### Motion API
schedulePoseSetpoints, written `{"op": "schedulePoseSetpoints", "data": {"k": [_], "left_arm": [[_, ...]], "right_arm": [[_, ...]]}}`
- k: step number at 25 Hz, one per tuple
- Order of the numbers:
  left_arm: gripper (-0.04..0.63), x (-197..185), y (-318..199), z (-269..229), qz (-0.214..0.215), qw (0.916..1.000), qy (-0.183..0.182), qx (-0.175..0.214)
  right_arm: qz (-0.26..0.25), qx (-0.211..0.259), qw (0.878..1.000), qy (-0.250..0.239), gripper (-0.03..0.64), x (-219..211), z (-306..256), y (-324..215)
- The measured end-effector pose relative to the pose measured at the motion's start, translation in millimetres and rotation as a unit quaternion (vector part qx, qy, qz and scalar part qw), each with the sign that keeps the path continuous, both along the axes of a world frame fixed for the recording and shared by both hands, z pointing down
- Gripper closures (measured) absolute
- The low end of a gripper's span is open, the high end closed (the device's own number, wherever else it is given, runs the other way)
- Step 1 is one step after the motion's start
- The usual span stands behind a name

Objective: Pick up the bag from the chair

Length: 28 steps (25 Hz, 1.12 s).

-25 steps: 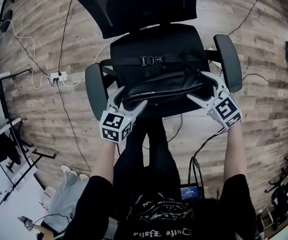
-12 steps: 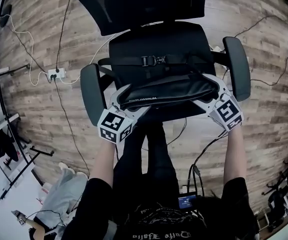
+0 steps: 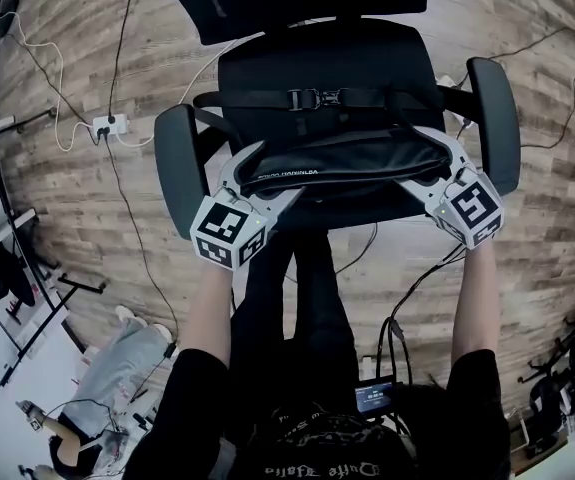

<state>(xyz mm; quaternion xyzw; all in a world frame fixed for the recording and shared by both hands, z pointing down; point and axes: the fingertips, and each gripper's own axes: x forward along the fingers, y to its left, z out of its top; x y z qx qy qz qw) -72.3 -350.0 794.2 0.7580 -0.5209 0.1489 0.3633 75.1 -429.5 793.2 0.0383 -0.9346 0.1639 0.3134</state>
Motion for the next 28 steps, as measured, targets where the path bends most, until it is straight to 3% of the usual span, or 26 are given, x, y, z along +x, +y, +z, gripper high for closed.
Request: {"op": "schedulePoseSetpoints", "data": {"k": [5, 10, 20, 28], "left_arm": [[0.37, -6, 1, -2, -0.016, 0.9998, 0.0, -0.008], [0.461, 1, 7, -12, 0.003, 0.9998, 0.0, -0.019], [0.497, -4, 15, -31, 0.0, 0.9993, 0.002, -0.037], [0.5, -19, 24, -71, -0.009, 0.9992, -0.022, -0.033]], "right_arm": [[0.012, -0.008, 1.0, 0.0, 0.369, 1, -3, 1], [0.028, -0.022, 0.999, -0.005, 0.431, 6, -16, 13], [0.071, -0.035, 0.997, -0.008, 0.449, 4, -36, 28], [0.127, -0.028, 0.991, -0.005, 0.449, -4, -75, 48]]}}
